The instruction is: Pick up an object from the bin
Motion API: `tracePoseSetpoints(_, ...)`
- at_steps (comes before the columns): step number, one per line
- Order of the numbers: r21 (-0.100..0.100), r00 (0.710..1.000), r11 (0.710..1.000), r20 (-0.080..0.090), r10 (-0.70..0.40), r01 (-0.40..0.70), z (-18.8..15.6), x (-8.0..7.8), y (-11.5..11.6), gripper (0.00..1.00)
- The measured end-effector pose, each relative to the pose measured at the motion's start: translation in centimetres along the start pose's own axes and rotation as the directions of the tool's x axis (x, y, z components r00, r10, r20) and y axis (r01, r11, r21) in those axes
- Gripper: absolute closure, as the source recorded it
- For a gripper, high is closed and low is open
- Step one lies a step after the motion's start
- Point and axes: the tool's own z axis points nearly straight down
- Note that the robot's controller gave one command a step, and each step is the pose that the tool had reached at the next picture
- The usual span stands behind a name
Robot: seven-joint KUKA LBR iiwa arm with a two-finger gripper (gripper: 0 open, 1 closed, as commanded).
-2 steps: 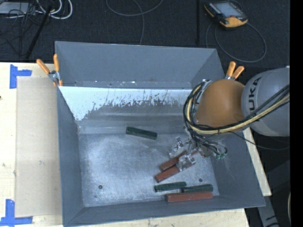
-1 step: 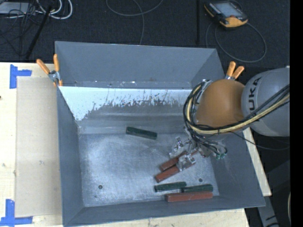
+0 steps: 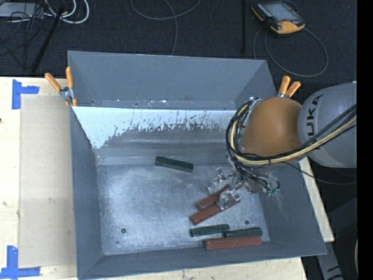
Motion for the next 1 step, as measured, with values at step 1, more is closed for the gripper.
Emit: tracePoseSetpoints(1, 0.004, 1.000, 1.000, 0.008, -0.001, 0.001, -0.88, -0.03, 0.02, 1.00)
